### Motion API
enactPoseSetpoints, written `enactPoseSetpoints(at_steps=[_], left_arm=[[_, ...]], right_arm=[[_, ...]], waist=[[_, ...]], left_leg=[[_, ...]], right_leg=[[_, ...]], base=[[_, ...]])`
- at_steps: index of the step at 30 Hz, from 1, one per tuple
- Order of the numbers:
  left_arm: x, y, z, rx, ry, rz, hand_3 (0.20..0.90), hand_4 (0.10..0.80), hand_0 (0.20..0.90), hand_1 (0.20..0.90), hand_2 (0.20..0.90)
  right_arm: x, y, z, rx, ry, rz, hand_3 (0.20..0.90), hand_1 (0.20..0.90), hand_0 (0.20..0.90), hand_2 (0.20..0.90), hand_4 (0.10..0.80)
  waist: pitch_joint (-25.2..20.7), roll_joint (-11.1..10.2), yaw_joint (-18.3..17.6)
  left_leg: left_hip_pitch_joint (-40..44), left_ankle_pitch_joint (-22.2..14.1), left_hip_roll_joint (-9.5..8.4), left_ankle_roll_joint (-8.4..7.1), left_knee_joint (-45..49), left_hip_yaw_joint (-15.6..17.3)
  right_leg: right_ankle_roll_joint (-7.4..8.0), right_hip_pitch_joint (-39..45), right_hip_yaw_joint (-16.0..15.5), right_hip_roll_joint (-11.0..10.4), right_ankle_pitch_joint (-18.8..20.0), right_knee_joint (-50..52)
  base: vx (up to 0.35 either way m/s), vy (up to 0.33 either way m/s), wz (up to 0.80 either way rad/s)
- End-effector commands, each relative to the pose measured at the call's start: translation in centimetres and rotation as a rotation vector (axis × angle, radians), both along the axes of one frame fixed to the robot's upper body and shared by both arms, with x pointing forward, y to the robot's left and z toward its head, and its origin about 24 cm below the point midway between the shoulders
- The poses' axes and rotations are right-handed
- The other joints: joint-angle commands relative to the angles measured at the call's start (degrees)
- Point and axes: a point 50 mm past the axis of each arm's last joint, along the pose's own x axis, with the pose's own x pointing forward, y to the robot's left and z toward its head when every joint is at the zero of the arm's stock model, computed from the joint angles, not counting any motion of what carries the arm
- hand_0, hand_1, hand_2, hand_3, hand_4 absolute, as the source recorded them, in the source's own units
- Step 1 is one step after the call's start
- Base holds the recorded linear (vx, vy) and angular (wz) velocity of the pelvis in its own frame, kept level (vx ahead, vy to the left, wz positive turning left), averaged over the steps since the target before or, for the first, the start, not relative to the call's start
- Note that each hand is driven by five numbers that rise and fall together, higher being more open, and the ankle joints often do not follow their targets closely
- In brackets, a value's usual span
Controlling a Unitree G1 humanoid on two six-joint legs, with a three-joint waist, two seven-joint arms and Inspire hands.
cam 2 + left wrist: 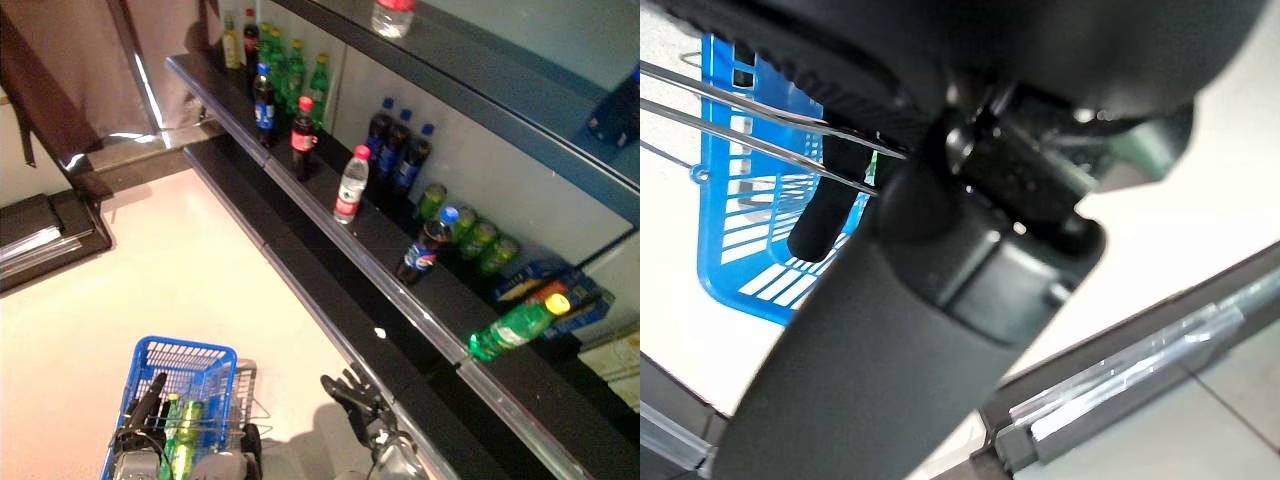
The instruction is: Pick up the drink and place into the basket.
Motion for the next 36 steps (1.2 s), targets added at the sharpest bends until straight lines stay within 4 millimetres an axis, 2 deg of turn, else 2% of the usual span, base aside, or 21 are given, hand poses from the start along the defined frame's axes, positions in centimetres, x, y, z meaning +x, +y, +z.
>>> enactPoseSetpoints(at_steps=[1,2,4,6,7,8,10,12,14,15,16,18,19,22,25,26,28,29,31,33,36], left_arm=[[5.4,1.5,5.2,0.230,-0.282,-0.143,0.200,0.100,0.300,0.300,0.300],[5.7,1.0,4.8,0.219,-0.261,-0.160,0.200,0.100,0.300,0.300,0.300],[5.9,0.7,4.4,0.207,-0.239,-0.139,0.200,0.100,0.300,0.300,0.300],[5.9,0.3,3.4,0.176,-0.217,-0.155,0.200,0.100,0.300,0.300,0.300],[5.9,0.3,3.3,0.171,-0.214,-0.154,0.200,0.100,0.300,0.300,0.300],[5.5,-0.1,2.5,0.142,-0.180,-0.159,0.200,0.100,0.300,0.300,0.300],[4.7,-0.8,1.3,0.118,-0.129,-0.167,0.200,0.100,0.300,0.300,0.300],[3.6,-1.4,0.2,0.113,-0.069,-0.175,0.200,0.100,0.300,0.300,0.300],[2.5,-1.7,-0.6,0.118,-0.005,-0.174,0.200,0.100,0.300,0.300,0.300],[1.0,-1.5,-1.6,0.099,0.099,-0.136,0.200,0.100,0.300,0.300,0.300],[0.2,-1.2,-2.1,0.097,0.133,-0.119,0.200,0.100,0.300,0.300,0.300],[-0.7,-1.0,-2.5,0.088,0.160,-0.093,0.200,0.100,0.300,0.300,0.300],[-1.1,-0.9,-2.7,0.079,0.162,-0.071,0.200,0.100,0.300,0.300,0.300],[-1.2,-0.6,-2.7,0.075,0.144,-0.051,0.200,0.100,0.300,0.300,0.300],[-1.5,-0.2,-2.6,0.072,0.109,-0.038,0.200,0.100,0.300,0.300,0.300],[-1.9,0.0,-2.7,0.065,0.105,-0.020,0.200,0.100,0.300,0.300,0.300],[-2.4,0.3,-2.8,0.053,0.110,0.002,0.200,0.100,0.300,0.300,0.300],[-3.2,0.2,-3.1,0.045,0.121,0.009,0.200,0.100,0.300,0.300,0.300],[-5.0,-0.1,-3.7,0.035,0.152,0.031,0.200,0.100,0.300,0.300,0.300],[-5.6,-0.5,-4.0,0.026,0.184,0.052,0.200,0.100,0.300,0.300,0.300],[-4.6,-0.1,-3.9,0.046,0.249,-0.034,0.200,0.100,0.300,0.300,0.300]], right_arm=[[-0.5,-3.6,-0.5,-0.179,0.058,-0.100,0.900,0.900,0.900,0.900,0.800],[-2.5,-5.0,-2.3,-0.246,0.183,-0.078,0.900,0.900,0.900,0.900,0.800],[-5.1,-6.4,-4.3,-0.293,0.329,-0.017,0.900,0.900,0.900,0.900,0.800],[-8.9,-8.1,-5.9,-0.312,0.482,-0.006,0.900,0.900,0.900,0.900,0.800],[-9.2,-8.2,-6.0,-0.316,0.490,-0.006,0.900,0.900,0.900,0.900,0.800],[-11.3,-8.5,-6.5,-0.321,0.575,0.004,0.900,0.900,0.900,0.900,0.800],[-13.4,-8.3,-7.0,-0.306,0.679,0.022,0.900,0.900,0.900,0.900,0.800],[-14.9,-8.1,-7.3,-0.286,0.754,0.025,0.900,0.900,0.900,0.900,0.800],[-15.6,-7.9,-7.4,-0.281,0.797,0.024,0.900,0.900,0.900,0.900,0.800],[-16.3,-8.0,-7.4,-0.268,0.834,0.007,0.900,0.900,0.900,0.900,0.800],[-16.4,-8.2,-7.4,-0.271,0.830,0.018,0.900,0.900,0.900,0.900,0.800],[-16.6,-8.7,-7.2,-0.288,0.821,0.031,0.900,0.900,0.900,0.900,0.800],[-16.8,-9.0,-7.2,-0.301,0.822,0.031,0.900,0.900,0.900,0.900,0.800],[-16.7,-9.4,-7.1,-0.313,0.798,0.036,0.900,0.900,0.900,0.900,0.800],[-15.6,-9.1,-7.1,-0.339,0.745,0.070,0.900,0.900,0.900,0.900,0.800],[-15.2,-8.9,-7.1,-0.349,0.730,0.063,0.900,0.900,0.900,0.900,0.800],[-15.2,-8.9,-7.1,-0.361,0.717,0.064,0.900,0.900,0.900,0.900,0.800],[-15.1,-9.0,-7.1,-0.367,0.703,0.069,0.900,0.900,0.900,0.900,0.800],[-14.9,-9.4,-7.0,-0.388,0.693,0.090,0.900,0.900,0.900,0.900,0.800],[-14.1,-9.2,-7.0,-0.395,0.679,0.110,0.900,0.900,0.900,0.900,0.800],[-12.7,-9.0,-7.0,-0.413,0.660,0.120,0.900,0.900,0.900,0.900,0.800]], waist=[[-4.4,2.1,-2.3],[-5.2,1.4,-3.3],[-4.9,0.5,-4.4],[-5.0,-0.1,-6.7],[-4.9,0.3,-7.1],[-5.1,0.0,-8.2],[-5.2,0.3,-9.2],[-5.6,0.6,-9.6],[-6.8,1.5,-10.1],[-8.1,3.3,-11.6],[-8.5,2.2,-12.2],[-7.9,0.7,-11.9],[-7.2,-0.4,-11.0],[-5.6,-1.2,-8.7],[-4.0,-1.3,-5.9],[-3.8,-1.0,-5.5],[-3.8,-0.2,-4.8],[-4.0,0.1,-3.9],[-4.8,0.5,-2.2],[-5.6,0.9,-1.8],[-5.8,2.4,-3.4]], left_leg=[[3.0,-6.3,-1.11,-3.00,3.5,-8.0],[3.1,-6.9,-3.17,-2.51,3.7,-10.1],[5.2,-9.2,-4.74,-1.85,3.6,-9.4],[8.3,-12.6,-7.04,-1.41,3.6,-14.0],[8.8,-13.2,-6.92,-1.36,3.6,-14.7],[11.5,-15.3,-8.06,-1.14,3.3,-17.8],[14.9,-18.6,-8.23,-0.97,3.8,-20.8],[16.9,-21.1,-8.53,-0.81,6.0,-21.7],[17.9,-17.3,-7.92,-2.34,8.6,-21.6],[18.3,-4.9,-4.97,-6.88,17.8,-19.2],[15.2,1.4,-4.62,-8.79,26.5,-16.1],[7.0,4.5,-3.12,-9.90,40.5,-11.4],[0.7,2.9,-2.46,-8.97,44.7,-9.4],[-10.1,0.6,-2.77,-6.69,45.4,-8.5],[-13.2,-1.1,-1.78,-5.17,33.6,-8.7],[-12.1,-1.4,0.88,-4.93,23.3,-9.2],[-11.3,1.8,4.18,-6.48,9.5,-14.2],[-11.5,4.4,5.81,-7.78,3.4,-18.7],[-12.4,5.6,6.70,-9.13,-2.7,-26.0],[-12.0,4.7,6.73,-9.17,-1.0,-26.9],[-9.3,1.7,8.00,-9.69,1.6,-22.5]], right_leg=[[0.95,-5.8,7.6,13.7,0.6,-10.6],[0.11,-7.2,7.4,16.4,0.2,-13.6],[0.57,-12.0,5.9,15.5,2.6,-20.8],[1.03,-17.9,9.2,18.1,6.8,-28.9],[1.15,-17.7,9.1,18.4,7.4,-30.0],[2.27,-20.2,9.6,18.1,12.5,-35.6],[2.87,-22.2,8.9,18.1,15.5,-38.9],[1.82,-22.0,9.3,18.6,14.1,-35.7],[0.31,-20.2,8.9,19.7,11.7,-34.1],[-2.23,-17.9,9.8,22.5,8.1,-31.6],[-3.46,-15.0,10.6,21.8,7.3,-32.5],[-5.19,-10.1,11.4,21.6,6.4,-33.8],[-5.87,-7.2,11.9,21.2,5.2,-34.2],[-6.43,-3.2,13.9,21.9,2.9,-34.2],[-6.02,-0.8,16.2,22.4,-0.3,-33.9],[-5.34,-0.2,17.8,22.9,-2.2,-33.4],[-4.64,1.2,20.5,23.8,-4.5,-32.7],[-4.10,2.6,23.5,23.9,-6.0,-32.2],[-3.01,5.6,28.8,23.6,-8.3,-31.8],[-1.03,7.3,30.6,21.0,-10.0,-31.6],[2.00,4.3,27.0,16.2,-9.6,-27.1]], base=[[0.375,0.237,1.41],[0.408,0.229,1.63],[0.454,0.168,1.26],[0.477,0.090,0.58],[0.536,0.083,0.95],[0.495,0.068,1.39],[0.599,0.053,1.83],[0.544,0.007,0.95],[0.470,-0.016,0.46],[0.520,-0.077,0.55],[0.668,-0.140,0.94],[0.497,-0.173,0.88],[0.337,-0.119,0.32],[0.245,-0.028,-0.08],[0.384,0.164,-0.46],[0.484,0.342,-0.78],[0.517,0.385,-0.87],[0.464,0.308,-0.86],[0.584,0.394,-0.97],[0.453,0.477,-1.53],[0.297,0.426,-1.72]])
